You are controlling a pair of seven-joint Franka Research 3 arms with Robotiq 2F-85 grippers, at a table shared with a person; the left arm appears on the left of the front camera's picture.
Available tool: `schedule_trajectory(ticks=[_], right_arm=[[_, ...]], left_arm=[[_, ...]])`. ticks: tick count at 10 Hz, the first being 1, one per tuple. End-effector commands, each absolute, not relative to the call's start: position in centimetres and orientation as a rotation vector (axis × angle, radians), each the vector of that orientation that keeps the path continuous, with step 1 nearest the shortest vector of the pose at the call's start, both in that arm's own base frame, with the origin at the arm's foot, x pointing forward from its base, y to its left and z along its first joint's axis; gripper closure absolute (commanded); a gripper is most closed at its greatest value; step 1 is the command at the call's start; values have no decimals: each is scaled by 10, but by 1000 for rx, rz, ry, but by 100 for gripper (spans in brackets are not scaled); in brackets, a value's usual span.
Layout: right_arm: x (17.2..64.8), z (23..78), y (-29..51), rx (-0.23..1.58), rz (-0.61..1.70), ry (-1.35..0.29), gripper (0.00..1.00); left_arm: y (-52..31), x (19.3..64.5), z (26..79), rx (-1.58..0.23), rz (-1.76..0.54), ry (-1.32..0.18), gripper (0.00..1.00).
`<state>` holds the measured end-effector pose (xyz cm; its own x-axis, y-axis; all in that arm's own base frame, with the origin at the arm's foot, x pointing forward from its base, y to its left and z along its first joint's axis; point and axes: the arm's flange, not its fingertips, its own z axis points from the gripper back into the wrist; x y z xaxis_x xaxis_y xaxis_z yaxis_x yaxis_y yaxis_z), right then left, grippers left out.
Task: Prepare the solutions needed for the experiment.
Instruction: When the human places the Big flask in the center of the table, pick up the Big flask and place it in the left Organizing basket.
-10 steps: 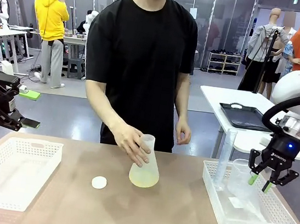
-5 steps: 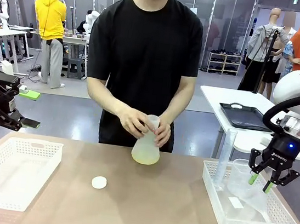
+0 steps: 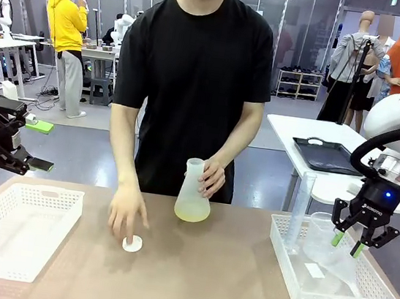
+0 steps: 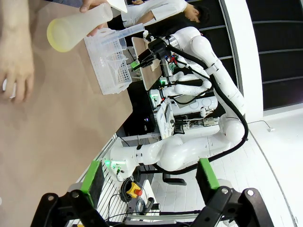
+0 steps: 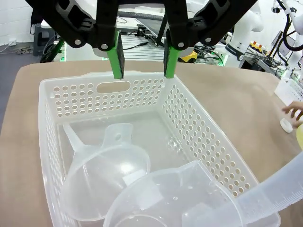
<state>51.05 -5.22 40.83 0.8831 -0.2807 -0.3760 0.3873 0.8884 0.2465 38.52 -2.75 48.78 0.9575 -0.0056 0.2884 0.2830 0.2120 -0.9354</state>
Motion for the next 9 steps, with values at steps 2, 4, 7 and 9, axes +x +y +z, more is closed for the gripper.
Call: schedule_trajectory(ticks=[2, 4, 7, 9], right_arm=[[509, 410, -52, 325, -347, 334, 56], [509, 410, -52, 325, -347, 334, 56], [484, 444, -33, 494, -300, 235, 56], [460, 472, -24, 648, -267, 180, 56]], left_arm=[[-28, 385, 490, -1364, -209, -246, 0], [-28, 385, 490, -1364, -209, -246, 0], [-28, 385, 490, -1364, -209, -246, 0], [-28, 385, 490, -1364, -209, -246, 0]])
